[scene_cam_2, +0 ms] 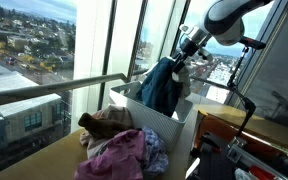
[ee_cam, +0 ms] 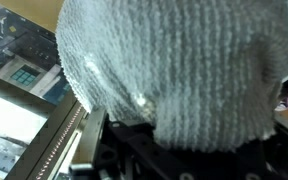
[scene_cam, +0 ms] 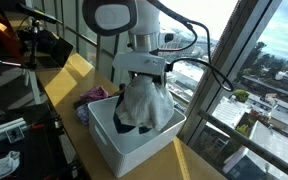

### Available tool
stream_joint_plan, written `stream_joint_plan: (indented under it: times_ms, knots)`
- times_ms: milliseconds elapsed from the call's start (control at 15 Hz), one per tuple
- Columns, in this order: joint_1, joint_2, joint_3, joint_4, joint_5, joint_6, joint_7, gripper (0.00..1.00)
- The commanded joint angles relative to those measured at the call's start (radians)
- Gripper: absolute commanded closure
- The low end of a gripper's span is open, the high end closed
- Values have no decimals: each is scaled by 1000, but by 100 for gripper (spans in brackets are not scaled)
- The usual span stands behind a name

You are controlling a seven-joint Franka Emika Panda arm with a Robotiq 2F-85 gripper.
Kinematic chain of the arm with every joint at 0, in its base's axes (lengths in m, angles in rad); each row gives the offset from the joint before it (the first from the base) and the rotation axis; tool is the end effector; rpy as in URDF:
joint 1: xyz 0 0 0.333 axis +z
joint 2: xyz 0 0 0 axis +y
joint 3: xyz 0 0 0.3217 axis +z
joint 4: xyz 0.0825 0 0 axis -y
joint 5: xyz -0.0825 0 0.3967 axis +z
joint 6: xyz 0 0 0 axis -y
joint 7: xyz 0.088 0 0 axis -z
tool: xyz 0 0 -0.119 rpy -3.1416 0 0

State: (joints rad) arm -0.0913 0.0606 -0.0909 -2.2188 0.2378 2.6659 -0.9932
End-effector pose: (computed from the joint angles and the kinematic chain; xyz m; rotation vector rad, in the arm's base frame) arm 0.5720 -0.1107 0.3762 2.8438 0.9139 0.6051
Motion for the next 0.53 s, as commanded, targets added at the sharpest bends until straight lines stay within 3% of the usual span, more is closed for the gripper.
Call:
stream_joint_plan:
  times_ms: [0,200,267,400,467]
  knots:
    - [-11,43,14,-37,-29,59,41,99]
    - [-7,64,33,-71,-52,83,81,99]
    - [-6,68,39,-75,-60,83,97,72]
    - [-6,67,48,-81,-77,79,124,70]
    - [-6,64,51,-81,-86,75,136,64]
